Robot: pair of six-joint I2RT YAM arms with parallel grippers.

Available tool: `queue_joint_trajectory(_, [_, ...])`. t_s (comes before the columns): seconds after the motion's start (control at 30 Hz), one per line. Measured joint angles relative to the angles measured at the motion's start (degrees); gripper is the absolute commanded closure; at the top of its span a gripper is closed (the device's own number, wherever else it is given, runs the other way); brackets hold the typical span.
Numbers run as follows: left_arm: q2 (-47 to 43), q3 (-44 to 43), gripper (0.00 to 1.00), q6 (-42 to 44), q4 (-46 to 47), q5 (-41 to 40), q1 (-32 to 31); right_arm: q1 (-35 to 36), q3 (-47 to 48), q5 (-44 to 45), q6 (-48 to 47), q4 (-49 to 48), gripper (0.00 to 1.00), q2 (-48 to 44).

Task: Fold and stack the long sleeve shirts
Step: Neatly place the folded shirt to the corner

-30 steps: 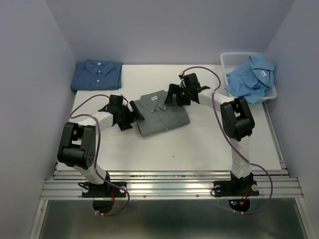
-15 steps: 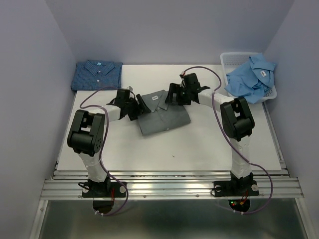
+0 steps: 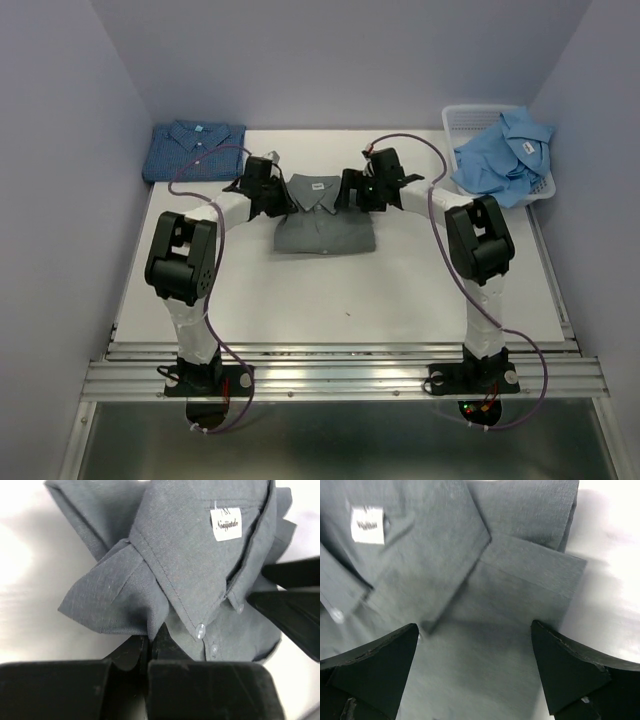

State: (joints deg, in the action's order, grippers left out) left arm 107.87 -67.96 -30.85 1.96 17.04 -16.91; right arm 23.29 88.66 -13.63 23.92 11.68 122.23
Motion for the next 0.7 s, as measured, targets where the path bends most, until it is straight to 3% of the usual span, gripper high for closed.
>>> queue_joint_trajectory(0.2, [0.4, -12.9, 1.0, 17.7, -9.7, -9.4, -0.4, 0.0, -7.0, 3.4, -1.9, 2.3, 0.0, -8.6])
queue_joint_trajectory(0.47, [3.3, -24.9, 1.0, 37.2, -15.3, -21.3, 1.0, 0.0, -13.9, 14.0, -2.8, 1.9, 0.0, -25.0])
queue_joint_trajectory(0.7, [4.5, -31.0, 1.0, 48.9, -16.6, -26.6, 4.3, -0.2, -17.9, 23.7, -4.7, 1.9, 0.0, -27.7])
